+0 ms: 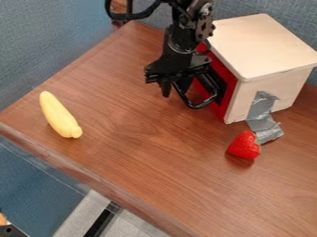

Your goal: Open the drawer

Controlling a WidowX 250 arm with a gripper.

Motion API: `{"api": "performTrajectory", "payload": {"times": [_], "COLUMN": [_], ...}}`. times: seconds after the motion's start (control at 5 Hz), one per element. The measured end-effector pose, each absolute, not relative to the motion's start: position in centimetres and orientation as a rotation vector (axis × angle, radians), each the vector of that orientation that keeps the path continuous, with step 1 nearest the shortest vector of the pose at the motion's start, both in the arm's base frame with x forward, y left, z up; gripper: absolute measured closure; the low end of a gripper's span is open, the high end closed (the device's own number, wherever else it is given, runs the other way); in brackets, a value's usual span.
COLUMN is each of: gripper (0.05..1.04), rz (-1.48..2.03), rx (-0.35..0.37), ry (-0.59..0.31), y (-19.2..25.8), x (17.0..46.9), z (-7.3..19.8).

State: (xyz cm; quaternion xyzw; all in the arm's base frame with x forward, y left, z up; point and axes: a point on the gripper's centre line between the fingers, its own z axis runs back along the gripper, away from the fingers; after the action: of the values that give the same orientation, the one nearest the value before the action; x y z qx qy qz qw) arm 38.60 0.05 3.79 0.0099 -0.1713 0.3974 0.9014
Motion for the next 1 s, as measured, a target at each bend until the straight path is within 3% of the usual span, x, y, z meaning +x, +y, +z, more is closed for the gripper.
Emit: {"api": "performTrajectory", "payload": {"times": [0.2,1.0], "gripper": [0.915,0.947], "rz": [0.828,0.795], "rx": [0.019,0.078], "ry": [-0.345,-0.261], "y": [0.0,2.7], "x": [38.3,34.3], "z": [3.6,6.1]}}
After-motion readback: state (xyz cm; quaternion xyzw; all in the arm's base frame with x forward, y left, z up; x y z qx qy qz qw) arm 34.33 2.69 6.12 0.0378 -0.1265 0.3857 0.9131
